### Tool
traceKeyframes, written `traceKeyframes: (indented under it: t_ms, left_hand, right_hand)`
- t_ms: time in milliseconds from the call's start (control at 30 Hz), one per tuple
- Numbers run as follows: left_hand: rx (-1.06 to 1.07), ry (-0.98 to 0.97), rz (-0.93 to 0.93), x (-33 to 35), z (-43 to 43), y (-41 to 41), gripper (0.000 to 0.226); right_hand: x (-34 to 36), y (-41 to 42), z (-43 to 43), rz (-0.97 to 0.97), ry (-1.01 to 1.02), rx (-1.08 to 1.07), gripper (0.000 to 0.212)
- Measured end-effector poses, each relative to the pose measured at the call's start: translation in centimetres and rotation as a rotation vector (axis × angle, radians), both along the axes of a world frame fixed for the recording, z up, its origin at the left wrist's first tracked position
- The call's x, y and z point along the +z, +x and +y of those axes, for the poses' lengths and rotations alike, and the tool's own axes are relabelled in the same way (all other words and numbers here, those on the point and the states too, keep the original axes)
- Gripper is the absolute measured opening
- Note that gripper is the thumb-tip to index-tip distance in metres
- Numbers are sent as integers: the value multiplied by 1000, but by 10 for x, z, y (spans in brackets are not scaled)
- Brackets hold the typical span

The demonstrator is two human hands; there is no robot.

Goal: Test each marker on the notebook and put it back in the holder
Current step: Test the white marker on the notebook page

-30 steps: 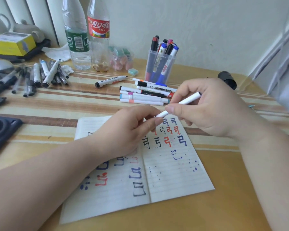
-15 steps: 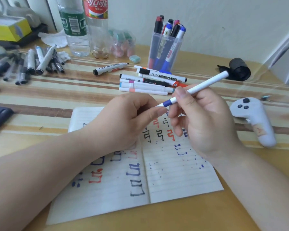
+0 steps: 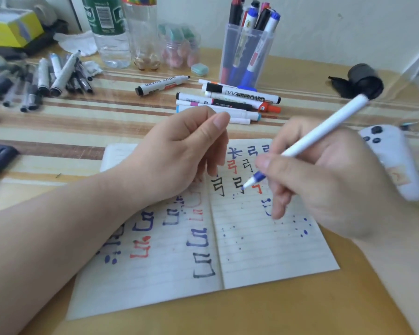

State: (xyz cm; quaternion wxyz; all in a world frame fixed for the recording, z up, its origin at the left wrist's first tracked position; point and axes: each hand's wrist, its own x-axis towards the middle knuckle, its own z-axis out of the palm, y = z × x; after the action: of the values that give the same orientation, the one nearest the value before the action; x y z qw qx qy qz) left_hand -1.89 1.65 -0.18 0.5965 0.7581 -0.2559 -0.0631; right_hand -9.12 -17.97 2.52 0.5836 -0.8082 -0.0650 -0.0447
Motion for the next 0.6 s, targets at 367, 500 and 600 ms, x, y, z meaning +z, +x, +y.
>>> traceKeyframes:
  t_ms: [367,500,600]
  left_hand:
    - [-11,125,-4,2,0,-2,46]
    - [3,117,-20,3,-2,-3,45]
    - [7,116,-16,3,-2,-3,44]
  right_hand:
    - [-4,-1,11,208,-99,146,3]
    - [-5,3,14,176,-173,126,16]
    - [-9,6,17,204,-161,111,8]
